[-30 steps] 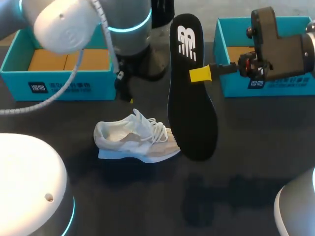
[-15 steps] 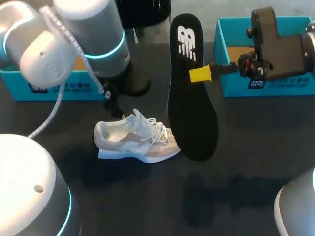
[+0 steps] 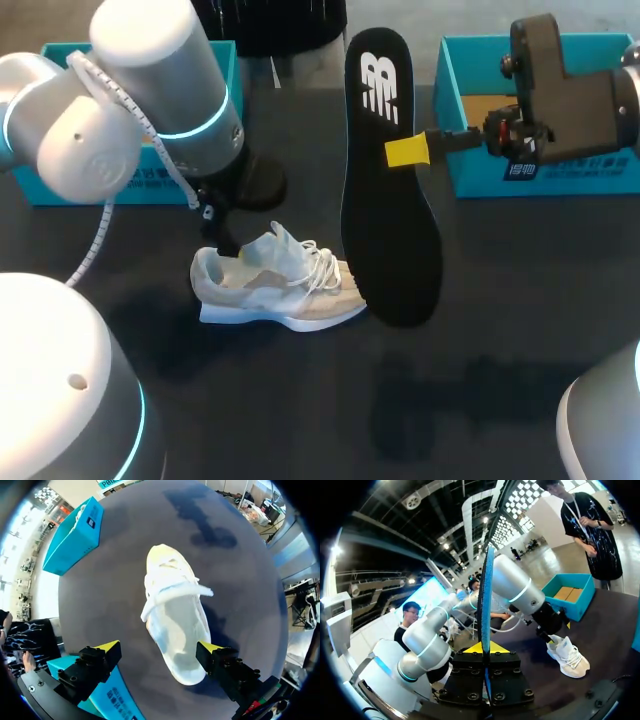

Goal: Take the shoe out of the shoebox, open the shoe tongue, remove and reinsert the insole, then place the shoe into the shoebox

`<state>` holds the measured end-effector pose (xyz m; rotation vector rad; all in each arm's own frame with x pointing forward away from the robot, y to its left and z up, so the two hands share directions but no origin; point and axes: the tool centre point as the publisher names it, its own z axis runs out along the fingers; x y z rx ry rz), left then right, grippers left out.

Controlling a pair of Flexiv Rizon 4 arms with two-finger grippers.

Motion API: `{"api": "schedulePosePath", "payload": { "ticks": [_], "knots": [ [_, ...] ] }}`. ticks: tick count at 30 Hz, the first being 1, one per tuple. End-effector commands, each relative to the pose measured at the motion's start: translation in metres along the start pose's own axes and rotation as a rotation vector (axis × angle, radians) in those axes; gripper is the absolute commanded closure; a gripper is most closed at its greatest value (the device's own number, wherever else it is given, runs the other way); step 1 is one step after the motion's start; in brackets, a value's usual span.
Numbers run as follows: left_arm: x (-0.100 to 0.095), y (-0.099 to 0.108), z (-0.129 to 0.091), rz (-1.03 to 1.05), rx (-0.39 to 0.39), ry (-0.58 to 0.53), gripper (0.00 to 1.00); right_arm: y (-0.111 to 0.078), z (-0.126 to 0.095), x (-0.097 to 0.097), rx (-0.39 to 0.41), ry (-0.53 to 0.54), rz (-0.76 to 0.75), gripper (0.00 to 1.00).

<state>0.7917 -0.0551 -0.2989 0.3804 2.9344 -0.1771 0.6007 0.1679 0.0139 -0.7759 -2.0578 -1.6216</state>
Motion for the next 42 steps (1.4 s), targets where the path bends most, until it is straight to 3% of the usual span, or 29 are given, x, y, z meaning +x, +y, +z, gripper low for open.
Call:
{"api": "schedulePosePath", "payload": {
  "ticks": [1, 12, 30, 32, 36, 38, 42],
  "knots": [
    [-0.007, -0.003, 0.017, -0.021, -0.002, 0.005, 0.0, 0.003, 0.004, -0.002, 0.005, 0.001, 0.001, 1.0],
    [-0.016, -0.006, 0.054, -0.035, 0.004, 0.034, 0.0, 0.003, 0.004, -0.002, 0.005, 0.001, 0.001, 1.0],
    [-0.023, -0.028, 0.072, -0.052, 0.032, 0.04, 0.01, 0.003, 0.004, -0.002, 0.005, 0.001, 0.001, 1.0],
    [-0.023, -0.03, 0.073, -0.054, 0.037, 0.042, 0.13, 0.003, 0.004, -0.002, 0.005, 0.001, 0.001, 1.0],
    [-0.021, -0.033, 0.076, -0.063, 0.049, 0.046, 0.26, 0.003, 0.004, -0.002, 0.005, 0.001, 0.001, 1.0],
    [-0.019, -0.034, 0.076, -0.065, 0.049, 0.044, 0.42, 0.003, 0.004, -0.002, 0.005, 0.001, 0.001, 1.0],
    [-0.016, -0.035, 0.074, -0.072, 0.048, 0.042, 0.46, 0.003, 0.004, -0.002, 0.005, 0.001, 0.001, 1.0]
  ]
}}
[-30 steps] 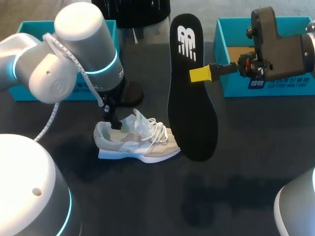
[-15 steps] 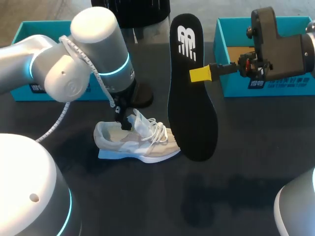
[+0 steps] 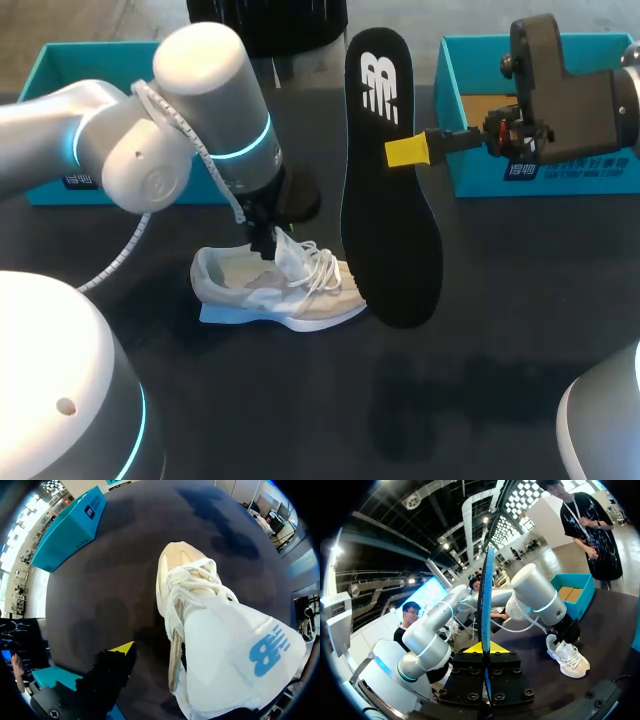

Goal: Take the shoe out of the shoebox, open the shoe tongue, remove and reinsert the insole, then place the shoe into the shoebox

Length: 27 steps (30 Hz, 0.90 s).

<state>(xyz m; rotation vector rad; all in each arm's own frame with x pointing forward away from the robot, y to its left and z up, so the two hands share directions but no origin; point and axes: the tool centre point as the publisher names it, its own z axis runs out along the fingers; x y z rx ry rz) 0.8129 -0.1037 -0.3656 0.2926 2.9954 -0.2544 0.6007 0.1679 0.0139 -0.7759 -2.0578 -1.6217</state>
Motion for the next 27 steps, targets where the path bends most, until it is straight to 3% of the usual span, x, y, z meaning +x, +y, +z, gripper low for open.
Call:
{"api": "schedulePosePath", "payload": {
  "ticks": [1, 6, 9, 11, 12, 19, 23, 27],
  "knots": [
    [0.004, 0.0, -0.002, -0.004, -0.001, -0.004, 0.46, 0.003, 0.004, -0.002, 0.005, 0.001, 0.001, 1.0],
    [0.006, 0.001, -0.002, -0.017, 0.008, -0.005, 0.47, 0.003, 0.004, -0.002, 0.005, 0.001, 0.001, 1.0],
    [0.006, 0.002, -0.004, -0.023, 0.019, -0.014, 0.39, 0.003, 0.004, -0.002, 0.005, 0.001, 0.001, 1.0],
    [0.006, 0.003, -0.006, -0.026, 0.023, -0.019, 0.22, 0.003, 0.004, -0.002, 0.005, 0.001, 0.001, 1.0],
    [0.006, 0.003, -0.007, -0.026, 0.023, -0.021, 0.19, 0.003, 0.004, -0.002, 0.005, 0.001, 0.001, 1.0],
    [0.006, 0.007, -0.005, -0.033, 0.032, -0.026, 0.32, 0.003, 0.004, -0.002, 0.005, 0.001, 0.001, 1.0],
    [0.007, 0.009, -0.002, -0.041, 0.042, -0.023, 0.51, 0.003, 0.004, -0.002, 0.005, 0.001, 0.001, 1.0],
    [0.008, 0.012, -0.001, -0.05, 0.045, -0.024, 0.53, 0.003, 0.004, -0.002, 0.005, 0.001, 0.001, 1.0]
  ]
}}
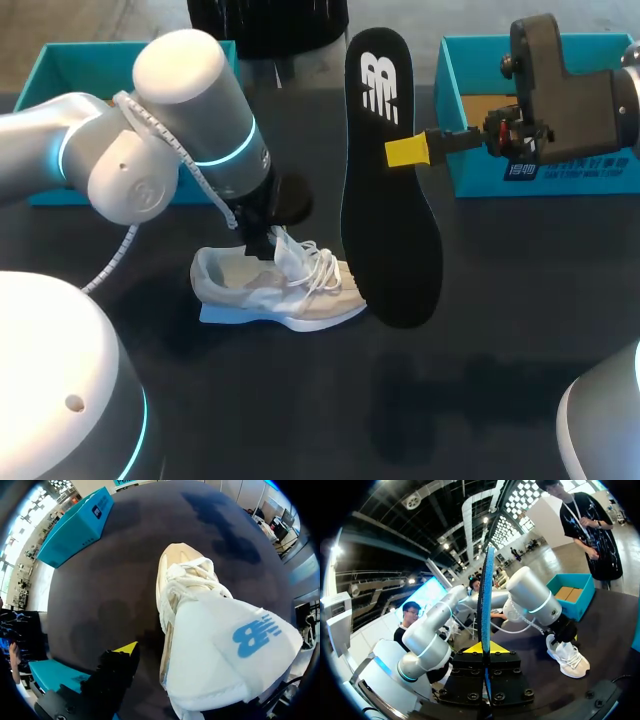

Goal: Take the shoe out of the shoebox, open the shoe tongue, remove and reinsert the insole, then place the shoe into the shoebox

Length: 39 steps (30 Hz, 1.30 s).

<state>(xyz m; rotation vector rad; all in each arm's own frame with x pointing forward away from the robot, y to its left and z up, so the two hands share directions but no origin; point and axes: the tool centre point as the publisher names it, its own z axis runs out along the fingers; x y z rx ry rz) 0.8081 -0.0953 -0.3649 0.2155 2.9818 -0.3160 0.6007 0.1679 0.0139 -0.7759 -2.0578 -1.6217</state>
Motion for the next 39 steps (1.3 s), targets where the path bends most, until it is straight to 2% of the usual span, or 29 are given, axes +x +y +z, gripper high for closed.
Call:
{"api": "schedulePosePath", "payload": {
  "ticks": [1, 3, 5, 6, 8, 9, 13, 17, 25, 28, 34, 39],
  "knots": [
    [0.002, 0.006, 0.001, -0.001, 0.008, -0.001, 0.54, 0.003, 0.004, -0.002, 0.005, 0.001, 0.001, 1.0],
    [0.002, 0.007, 0.002, -0.004, 0.009, 0.002, 0.57, 0.003, 0.004, -0.002, 0.005, 0.001, 0.001, 1.0],
    [0.002, 0.007, 0.003, -0.002, 0.011, 0.006, 0.66, 0.003, 0.004, -0.002, 0.005, 0.001, 0.001, 1.0],
    [0.002, 0.007, 0.003, -0.001, 0.011, 0.007, 0.8, 0.003, 0.004, -0.002, 0.005, 0.001, 0.001, 1.0],
    [0.002, 0.007, 0.004, 0.0, 0.014, 0.009, 0.91, 0.003, 0.004, -0.002, 0.005, 0.001, 0.001, 1.0],
    [0.002, 0.007, 0.004, 0.0, 0.015, 0.009, 1.0, 0.003, 0.004, -0.002, 0.005, 0.001, 0.001, 1.0],
    [0.005, 0.005, 0.004, 0.008, 0.038, 0.009, 1.0, 0.003, 0.004, -0.002, 0.005, 0.001, 0.001, 1.0],
    [0.002, 0.001, -0.004, 0.062, 0.114, 0.003, 1.0, 0.003, 0.004, -0.002, 0.005, 0.001, 0.001, 1.0],
    [-0.012, -0.004, -0.036, 0.239, 0.238, 0.04, 1.0, 0.003, 0.004, -0.002, 0.005, 0.001, 0.001, 1.0],
    [-0.018, -0.006, -0.048, 0.308, 0.254, 0.059, 1.0, 0.003, 0.004, -0.002, 0.005, 0.001, 0.001, 1.0],
    [-0.032, -0.016, -0.067, 0.534, 0.275, 0.188, 1.0, 0.003, 0.004, -0.002, 0.005, 0.001, 0.001, 1.0],
    [-0.042, -0.029, -0.071, 0.776, 0.273, 0.323, 1.0, 0.003, 0.004, -0.002, 0.005, 0.001, 0.001, 1.0]
  ]
}}
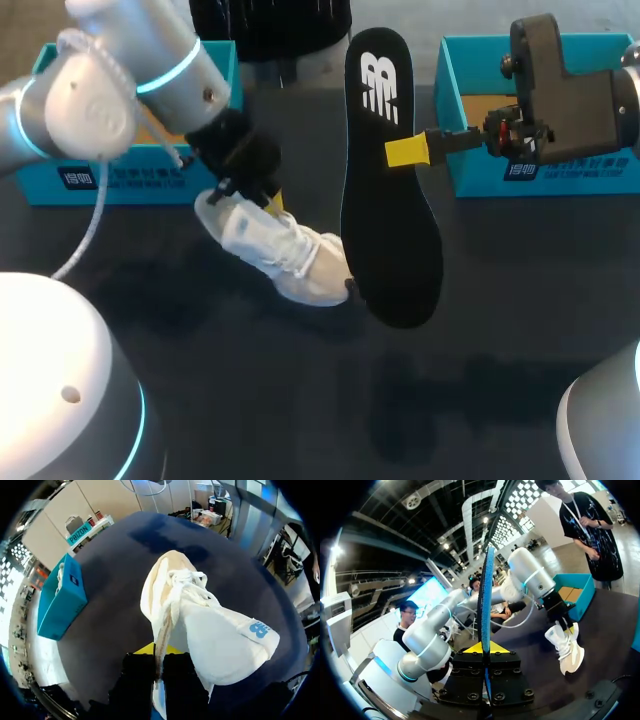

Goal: Take the shoe out of the shoebox, open the shoe tongue, remove and reinsert the insole, then place the shoe into the shoebox

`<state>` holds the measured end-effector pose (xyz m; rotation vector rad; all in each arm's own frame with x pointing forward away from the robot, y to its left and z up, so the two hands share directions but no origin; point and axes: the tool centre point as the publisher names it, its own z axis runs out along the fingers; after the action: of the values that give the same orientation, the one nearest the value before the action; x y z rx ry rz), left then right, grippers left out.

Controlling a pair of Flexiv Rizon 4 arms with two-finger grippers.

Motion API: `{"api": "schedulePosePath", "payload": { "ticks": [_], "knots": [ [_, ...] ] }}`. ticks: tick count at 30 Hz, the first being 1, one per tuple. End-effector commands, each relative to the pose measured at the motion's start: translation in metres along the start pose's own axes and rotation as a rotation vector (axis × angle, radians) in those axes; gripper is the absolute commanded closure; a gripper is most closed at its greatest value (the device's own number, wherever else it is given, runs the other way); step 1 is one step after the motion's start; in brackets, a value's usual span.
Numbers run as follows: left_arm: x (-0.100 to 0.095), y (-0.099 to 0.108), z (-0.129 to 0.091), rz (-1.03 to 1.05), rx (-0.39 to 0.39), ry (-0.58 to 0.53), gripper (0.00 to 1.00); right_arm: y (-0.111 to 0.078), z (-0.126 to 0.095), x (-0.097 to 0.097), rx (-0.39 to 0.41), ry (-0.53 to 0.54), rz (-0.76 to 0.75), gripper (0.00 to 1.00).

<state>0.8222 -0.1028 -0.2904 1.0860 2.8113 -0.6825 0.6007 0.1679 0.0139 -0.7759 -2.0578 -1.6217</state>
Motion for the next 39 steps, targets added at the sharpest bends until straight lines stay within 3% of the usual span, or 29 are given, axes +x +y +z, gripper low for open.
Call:
{"api": "schedulePosePath", "payload": {
  "ticks": [1, 10, 19, 35, 39],
  "knots": [
    [-0.021, -0.002, -0.002, 0.238, 0.025, 0.255, 1.0, 0.003, 0.004, -0.002, 0.005, 0.001, 0.001, 1.0],
    [-0.041, -0.009, 0.003, 0.502, 0.047, 0.43, 1.0, 0.003, 0.004, -0.002, 0.005, 0.001, 0.001, 1.0],
    [-0.056, -0.019, 0.01, 0.671, 0.03, 0.503, 1.0, 0.003, 0.004, -0.002, 0.005, 0.001, 0.001, 1.0],
    [-0.059, -0.037, 0.029, 0.81, 0.022, 0.598, 1.0, 0.003, 0.004, -0.002, 0.005, 0.001, 0.001, 1.0],
    [-0.056, -0.043, 0.039, 0.811, -0.021, 0.633, 1.0, 0.003, 0.004, -0.002, 0.005, 0.001, 0.001, 1.0]
  ]
}}
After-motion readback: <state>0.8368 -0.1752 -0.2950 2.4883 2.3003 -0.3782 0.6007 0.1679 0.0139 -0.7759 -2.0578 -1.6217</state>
